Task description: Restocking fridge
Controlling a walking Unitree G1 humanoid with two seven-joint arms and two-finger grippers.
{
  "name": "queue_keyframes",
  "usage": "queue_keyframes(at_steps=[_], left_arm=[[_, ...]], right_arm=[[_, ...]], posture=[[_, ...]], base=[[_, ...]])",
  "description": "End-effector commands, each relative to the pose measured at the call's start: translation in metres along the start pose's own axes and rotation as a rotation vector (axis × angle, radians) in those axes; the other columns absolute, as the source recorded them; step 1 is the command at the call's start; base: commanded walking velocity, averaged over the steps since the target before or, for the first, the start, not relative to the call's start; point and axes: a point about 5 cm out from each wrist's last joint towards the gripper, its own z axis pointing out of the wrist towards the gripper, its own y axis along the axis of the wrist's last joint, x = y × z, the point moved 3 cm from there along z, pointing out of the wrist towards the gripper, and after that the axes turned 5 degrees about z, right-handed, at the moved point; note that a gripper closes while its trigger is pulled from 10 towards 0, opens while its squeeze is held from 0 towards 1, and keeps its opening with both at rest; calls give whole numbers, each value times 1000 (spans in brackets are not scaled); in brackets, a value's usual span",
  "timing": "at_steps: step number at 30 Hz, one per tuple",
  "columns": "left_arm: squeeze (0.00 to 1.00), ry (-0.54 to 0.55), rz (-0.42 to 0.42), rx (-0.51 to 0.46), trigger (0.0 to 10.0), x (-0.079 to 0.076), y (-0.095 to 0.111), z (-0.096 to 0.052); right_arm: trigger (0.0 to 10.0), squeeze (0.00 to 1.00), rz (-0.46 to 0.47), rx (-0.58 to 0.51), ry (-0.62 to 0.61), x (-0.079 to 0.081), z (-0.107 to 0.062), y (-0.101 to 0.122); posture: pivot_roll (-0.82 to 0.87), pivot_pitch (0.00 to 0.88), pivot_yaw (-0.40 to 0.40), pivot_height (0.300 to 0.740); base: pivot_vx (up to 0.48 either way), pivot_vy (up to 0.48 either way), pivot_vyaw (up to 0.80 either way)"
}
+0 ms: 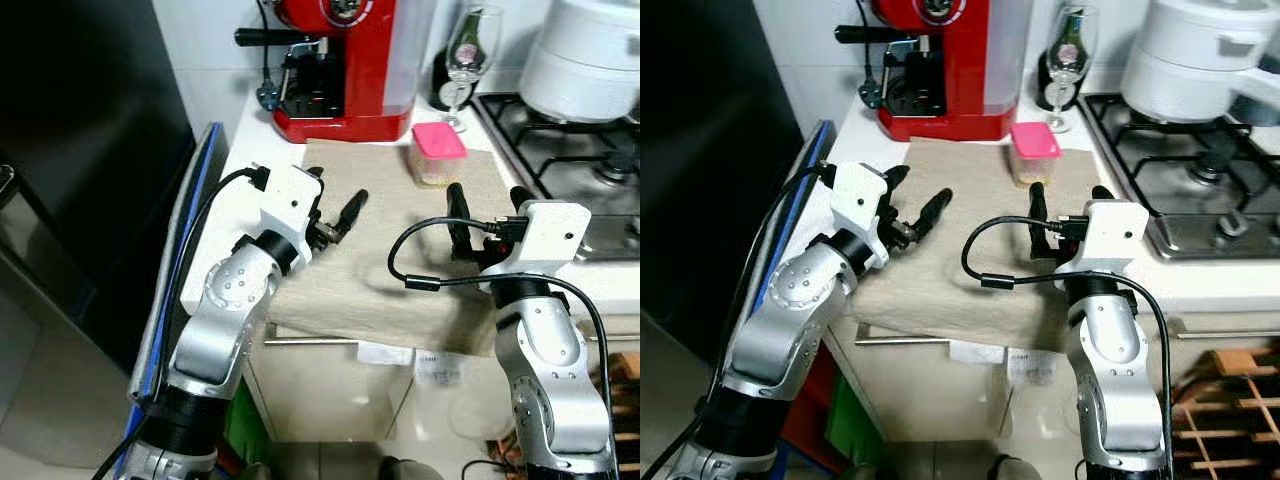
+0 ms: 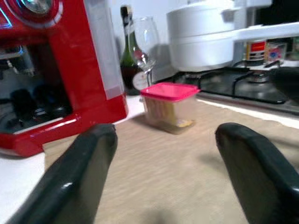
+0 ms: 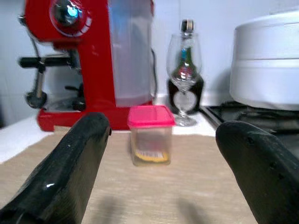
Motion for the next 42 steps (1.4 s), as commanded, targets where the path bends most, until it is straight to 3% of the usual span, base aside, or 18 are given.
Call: queue_keyframes(at_steps=[1, 2, 3, 10, 15, 18, 20, 21, 24, 26, 28, 30, 33, 42], left_arm=[[1000, 0, -11, 35, 10000, 5, -11, -8], [1000, 10, -13, 43, 10000, 8, -12, -10], [0, 27, -9, 47, 10000, 11, -12, -11], [0, 75, 14, 14, 10000, 20, 1, -22], [0, 71, 11, 4, 10000, 20, 4, -29], [0, 160, -16, -43, 10000, 25, 14, -38], [0, 301, -60, -57, 10000, 33, 17, -56], [0, 301, -60, -57, 10000, 33, 17, -56], [0, 385, -53, -84, 10000, 37, 24, -71], [0, 393, -30, -110, 10000, 38, 29, -71], [0, 374, -1, -150, 10000, 35, 36, -64], [0, 335, -25, -176, 10000, 29, 38, -46], [0, 308, -26, -190, 10000, 28, 40, -33], [0, 367, 7, -143, 10000, 38, 34, -21]], right_arm=[[10000, 0, -11, 3, 20, 1, 6, -3], [10000, 0, -13, 8, 28, 1, 8, -4], [10000, 0, -15, 13, 33, 1, 10, -6], [10000, 0, -16, 31, 22, 3, 20, -12], [10000, 0, -35, -14, -6, 4, 20, -1], [10000, 0, -79, -110, -35, 2, -2, 29], [10000, 0, -124, -144, -27, 4, -29, 46], [10000, 0, -124, -144, -27, 4, -29, 46], [10000, 0, -168, -136, -53, -6, -56, 49], [10000, 0, -181, -144, -63, -9, -61, 52], [10000, 0, -210, -167, -57, -10, -61, 55], [10000, 0, -221, -180, -51, -9, -46, 53], [10000, 0, -208, -185, -42, -7, -31, 52], [10000, 0, -134, -149, 35, 3, -3, 42]], posture=[[-132, 0, 73, 740], [-118, 0, 70, 740], [-113, 0, 69, 740], [-54, 17, 65, 740], [-58, 40, 58, 740], [-78, 40, 46, 740], [-116, 38, 37, 740], [-116, 38, 37, 740], [-140, 21, 21, 740], [-139, 8, 13, 740], [-145, 0, 11, 740], [-153, 0, 23, 740], [-157, 0, 34, 740], [-139, 0, 40, 740]], base=[[0, 0, 0], [0, 0, 0], [0, 0, 0], [0, 0, 0], [0, 0, 0], [0, 0, 0], [0, 0, 0], [0, 0, 0], [0, 0, 0], [0, 0, 0], [0, 0, 0], [0, 0, 0], [80, -285, -502], [88, -132, -248]])
